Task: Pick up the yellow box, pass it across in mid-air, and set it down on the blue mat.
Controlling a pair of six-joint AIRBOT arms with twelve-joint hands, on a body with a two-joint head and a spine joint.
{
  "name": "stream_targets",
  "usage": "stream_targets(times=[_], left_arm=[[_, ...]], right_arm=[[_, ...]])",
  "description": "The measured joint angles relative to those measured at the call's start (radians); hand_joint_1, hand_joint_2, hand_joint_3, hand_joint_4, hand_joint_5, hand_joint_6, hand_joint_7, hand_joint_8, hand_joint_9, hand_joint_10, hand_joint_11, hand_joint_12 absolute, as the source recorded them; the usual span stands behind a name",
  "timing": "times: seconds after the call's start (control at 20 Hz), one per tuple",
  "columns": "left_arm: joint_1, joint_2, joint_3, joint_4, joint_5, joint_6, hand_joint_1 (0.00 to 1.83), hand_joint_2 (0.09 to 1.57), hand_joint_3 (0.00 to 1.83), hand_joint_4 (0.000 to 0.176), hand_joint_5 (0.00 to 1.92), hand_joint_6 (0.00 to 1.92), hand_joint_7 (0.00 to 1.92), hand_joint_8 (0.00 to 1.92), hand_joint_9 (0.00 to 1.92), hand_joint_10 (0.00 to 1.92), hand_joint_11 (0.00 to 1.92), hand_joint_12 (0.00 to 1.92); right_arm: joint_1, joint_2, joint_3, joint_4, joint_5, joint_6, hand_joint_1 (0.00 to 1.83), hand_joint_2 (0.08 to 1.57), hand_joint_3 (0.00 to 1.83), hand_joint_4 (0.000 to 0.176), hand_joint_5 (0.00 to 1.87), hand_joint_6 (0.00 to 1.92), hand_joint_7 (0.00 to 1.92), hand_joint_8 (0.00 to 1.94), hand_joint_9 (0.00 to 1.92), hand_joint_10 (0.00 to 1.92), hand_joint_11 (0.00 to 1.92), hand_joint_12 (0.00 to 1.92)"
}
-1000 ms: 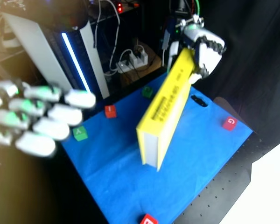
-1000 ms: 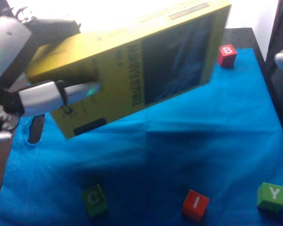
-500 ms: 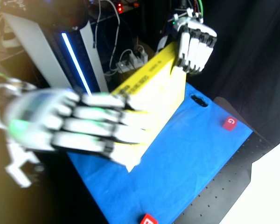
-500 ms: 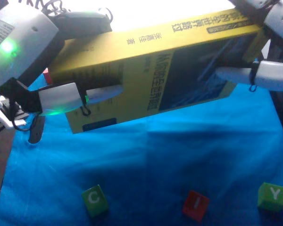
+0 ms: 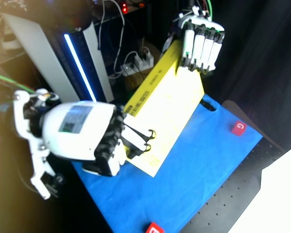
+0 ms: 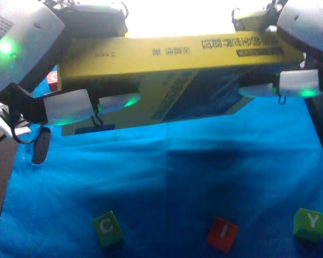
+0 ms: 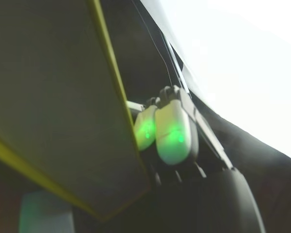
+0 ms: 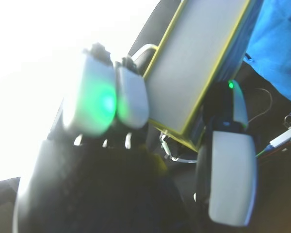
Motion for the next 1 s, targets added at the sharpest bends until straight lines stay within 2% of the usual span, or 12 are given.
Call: stream_targets(times=[0.05, 0.1, 0.15, 0.2, 0.25, 0.35, 0.4, 0.5, 0.6, 0.7, 0.85, 1.0], left_arm=[[0.004, 0.000, 0.002, -0.013, -0.008, -0.008, 1.08, 1.20, 0.00, 0.000, 1.08, 1.92, 1.36, 1.92, 1.38, 1.92, 1.53, 1.92], [0.019, 0.000, 0.002, -0.035, -0.019, -0.018, 0.71, 1.16, 0.00, 0.000, 0.49, 0.85, 0.62, 0.86, 0.55, 1.14, 0.41, 1.64], [0.022, 0.001, 0.002, -0.037, -0.020, -0.018, 0.71, 1.16, 0.00, 0.000, 0.49, 0.85, 0.62, 0.86, 0.55, 1.14, 0.41, 1.64], [0.029, 0.006, -0.001, -0.044, -0.021, -0.018, 0.60, 1.16, 0.00, 0.050, 0.30, 0.36, 0.35, 0.30, 0.26, 0.66, 0.08, 1.48], [0.043, 0.014, -0.005, -0.082, -0.021, -0.033, 0.53, 1.19, 0.00, 0.069, 0.13, 0.03, 0.05, 0.01, 0.03, 0.04, 0.00, 0.19], [0.053, 0.024, -0.005, -0.128, -0.034, -0.037, 0.52, 1.19, 0.00, 0.075, 0.12, 0.02, 0.02, 0.00, 0.00, 0.01, 0.00, 0.04], [0.061, 0.030, -0.005, -0.149, -0.049, -0.037, 0.49, 1.21, 0.01, 0.051, 0.09, 0.00, 0.00, 0.00, 0.00, 0.00, 0.00, 0.01], [0.086, 0.033, -0.009, -0.164, -0.066, -0.038, 0.43, 1.18, 0.00, 0.071, 0.00, 0.00, 0.00, 0.00, 0.00, 0.00, 0.00, 0.00], [0.123, 0.046, -0.025, -0.185, -0.072, -0.039, 0.41, 1.18, 0.00, 0.065, 0.00, 0.00, 0.00, 0.00, 0.00, 0.00, 0.00, 0.00], [0.175, 0.070, -0.040, -0.241, -0.108, -0.040, 0.37, 1.17, 0.00, 0.087, 0.00, 0.00, 0.00, 0.00, 0.00, 0.00, 0.00, 0.00], [0.280, 0.100, -0.064, -0.398, -0.227, -0.039, 0.38, 1.19, 0.00, 0.137, 0.00, 0.00, 0.00, 0.00, 0.00, 0.00, 0.00, 0.00], [0.303, 0.109, -0.079, -0.436, -0.281, -0.039, 0.32, 1.19, 0.00, 0.127, 0.00, 0.00, 0.00, 0.00, 0.00, 0.00, 0.00, 0.00]], right_arm=[[0.005, 0.004, -0.003, -0.002, 0.000, 0.005, 1.45, 1.25, 0.00, 0.000, 1.22, 1.92, 1.44, 1.94, 1.57, 1.92, 1.64, 1.92], [0.007, 0.008, -0.008, -0.010, 0.000, 0.006, 1.45, 1.24, 0.00, 0.000, 1.24, 1.92, 1.45, 1.94, 1.56, 1.92, 1.64, 1.92], [0.007, 0.008, -0.010, -0.010, 0.000, 0.006, 1.45, 1.24, 0.00, 0.000, 1.24, 1.92, 1.45, 1.94, 1.56, 1.92, 1.64, 1.92], [0.007, 0.008, -0.014, -0.010, -0.002, 0.002, 1.43, 1.23, 0.00, 0.000, 1.25, 1.92, 1.46, 1.94, 1.57, 1.92, 1.64, 1.92], [0.007, 0.022, -0.021, -0.014, -0.003, -0.011, 1.41, 1.22, 0.00, 0.000, 1.17, 1.92, 1.38, 1.94, 1.51, 1.92, 1.60, 1.92], [0.007, 0.045, -0.024, 0.016, 0.003, -0.012, 1.41, 1.22, 0.00, 0.000, 1.15, 1.92, 1.36, 1.94, 1.50, 1.92, 1.59, 1.92], [0.007, 0.059, -0.027, 0.033, 0.016, -0.023, 1.40, 1.22, 0.00, 0.000, 1.12, 1.92, 1.33, 1.94, 1.45, 1.92, 1.55, 1.92], [0.007, 0.081, -0.051, 0.048, 0.038, -0.024, 1.54, 1.19, 0.00, 0.000, 1.09, 1.92, 1.31, 1.94, 1.46, 1.92, 1.54, 1.92], [0.007, 0.115, -0.088, 0.024, 0.061, -0.020, 1.57, 1.18, 0.00, 0.000, 1.09, 1.92, 1.30, 1.94, 1.45, 1.92, 1.53, 1.92], [0.006, 0.154, -0.113, 0.014, 0.085, -0.013, 1.65, 1.15, 0.00, 0.000, 1.07, 1.92, 1.33, 1.94, 1.48, 1.92, 1.56, 1.92], [-0.082, 0.211, -0.143, 0.085, 0.165, -0.018, 1.56, 1.18, 0.00, 0.000, 1.10, 1.92, 1.31, 1.94, 1.46, 1.92, 1.55, 1.92], [-0.207, 0.253, -0.189, 0.143, 0.210, -0.021, 1.57, 1.19, 0.00, 0.000, 1.08, 1.92, 1.33, 1.94, 1.48, 1.92, 1.57, 1.92]])
